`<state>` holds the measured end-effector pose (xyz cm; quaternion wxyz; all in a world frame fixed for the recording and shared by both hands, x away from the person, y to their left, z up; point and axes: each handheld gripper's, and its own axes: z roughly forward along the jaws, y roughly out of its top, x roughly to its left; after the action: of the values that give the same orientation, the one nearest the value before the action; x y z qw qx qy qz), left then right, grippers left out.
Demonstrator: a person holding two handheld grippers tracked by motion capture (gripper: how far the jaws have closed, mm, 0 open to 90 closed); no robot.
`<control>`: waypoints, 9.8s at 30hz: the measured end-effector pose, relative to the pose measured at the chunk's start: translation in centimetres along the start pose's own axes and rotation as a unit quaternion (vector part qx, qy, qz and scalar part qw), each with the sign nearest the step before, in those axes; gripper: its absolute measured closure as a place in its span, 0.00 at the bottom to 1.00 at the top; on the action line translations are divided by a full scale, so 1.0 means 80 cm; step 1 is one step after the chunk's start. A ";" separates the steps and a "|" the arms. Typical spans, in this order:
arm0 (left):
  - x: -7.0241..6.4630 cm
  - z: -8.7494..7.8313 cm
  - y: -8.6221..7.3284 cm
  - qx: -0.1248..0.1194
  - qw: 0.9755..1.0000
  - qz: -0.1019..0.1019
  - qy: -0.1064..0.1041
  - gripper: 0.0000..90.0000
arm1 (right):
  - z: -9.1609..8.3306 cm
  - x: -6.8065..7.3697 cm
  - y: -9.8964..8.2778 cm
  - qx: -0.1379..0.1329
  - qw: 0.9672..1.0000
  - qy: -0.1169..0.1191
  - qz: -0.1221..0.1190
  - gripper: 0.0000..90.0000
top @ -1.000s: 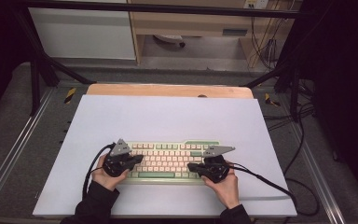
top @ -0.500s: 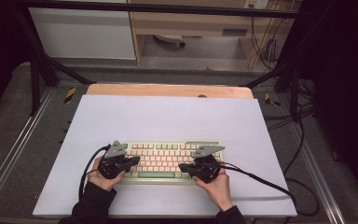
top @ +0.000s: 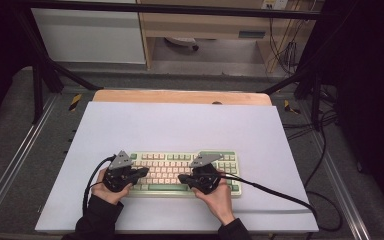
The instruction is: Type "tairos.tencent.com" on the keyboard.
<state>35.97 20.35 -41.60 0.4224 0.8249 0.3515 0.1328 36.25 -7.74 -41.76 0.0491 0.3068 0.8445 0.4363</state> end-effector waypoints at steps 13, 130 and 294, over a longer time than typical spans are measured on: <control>0.001 0.002 -0.001 0.002 1.000 -0.001 -0.001 1.00 | 0.029 0.004 0.002 0.013 1.000 0.003 -0.001 1.00; -0.027 0.038 0.031 0.016 0.999 0.029 -0.012 1.00 | -0.070 -0.038 -0.039 -0.021 0.999 -0.031 0.011 1.00; -0.002 -0.027 -0.020 0.000 1.000 0.014 -0.002 1.00 | -0.030 -0.032 -0.011 -0.021 0.999 -0.033 0.018 1.00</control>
<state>33.99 22.13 -41.55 0.4213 0.8299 0.3391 0.1367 37.07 -11.28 -41.46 0.0754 0.3345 0.8275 0.4445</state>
